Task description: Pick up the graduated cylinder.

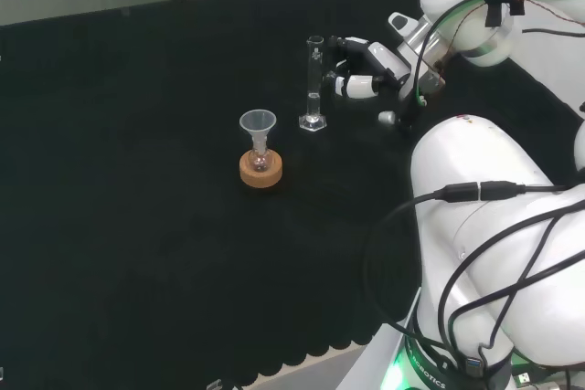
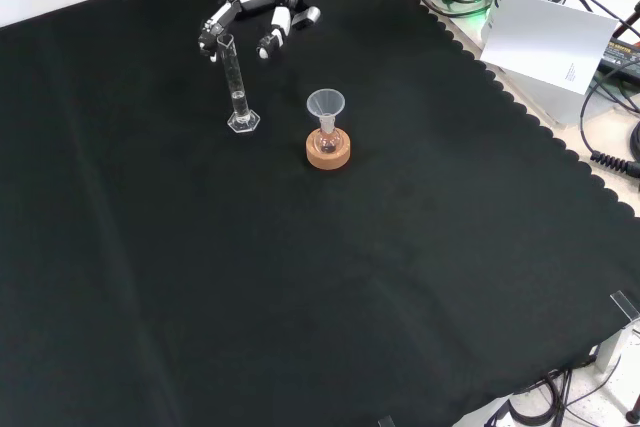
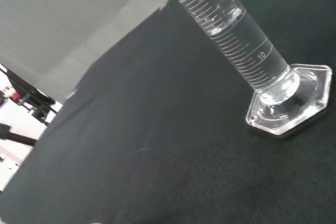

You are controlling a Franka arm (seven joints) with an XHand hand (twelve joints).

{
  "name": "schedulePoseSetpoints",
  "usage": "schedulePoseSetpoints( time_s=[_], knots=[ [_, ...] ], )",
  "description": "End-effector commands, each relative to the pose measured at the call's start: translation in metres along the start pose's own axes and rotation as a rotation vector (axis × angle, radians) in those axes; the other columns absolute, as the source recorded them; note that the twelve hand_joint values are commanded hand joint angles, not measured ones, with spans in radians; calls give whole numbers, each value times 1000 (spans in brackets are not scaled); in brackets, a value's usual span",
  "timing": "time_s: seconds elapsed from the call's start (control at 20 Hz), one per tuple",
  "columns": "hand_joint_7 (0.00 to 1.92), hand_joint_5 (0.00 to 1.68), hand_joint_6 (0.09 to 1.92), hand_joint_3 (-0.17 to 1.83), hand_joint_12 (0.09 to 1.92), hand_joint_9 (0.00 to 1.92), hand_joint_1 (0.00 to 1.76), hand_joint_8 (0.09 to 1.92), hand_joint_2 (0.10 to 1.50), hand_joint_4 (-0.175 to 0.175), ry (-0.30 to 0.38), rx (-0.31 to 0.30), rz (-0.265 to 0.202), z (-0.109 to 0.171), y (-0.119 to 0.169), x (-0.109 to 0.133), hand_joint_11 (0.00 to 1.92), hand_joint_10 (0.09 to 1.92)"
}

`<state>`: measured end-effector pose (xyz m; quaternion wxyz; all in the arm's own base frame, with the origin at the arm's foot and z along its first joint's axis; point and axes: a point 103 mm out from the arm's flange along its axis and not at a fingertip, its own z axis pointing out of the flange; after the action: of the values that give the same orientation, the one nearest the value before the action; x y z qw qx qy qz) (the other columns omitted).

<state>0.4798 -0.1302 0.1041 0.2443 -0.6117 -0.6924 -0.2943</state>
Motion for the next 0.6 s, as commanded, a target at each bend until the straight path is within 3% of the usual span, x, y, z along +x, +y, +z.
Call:
schedulePoseSetpoints(
  time_s=[0.05,0.6],
  knots=[
    [497,483,87,535,1297,688,842,526,698,11,127,-21,-35,16,7,-9,405,475],
    [477,485,87,581,1265,684,882,516,654,10,197,-24,-106,41,16,0,451,456]
  ],
)
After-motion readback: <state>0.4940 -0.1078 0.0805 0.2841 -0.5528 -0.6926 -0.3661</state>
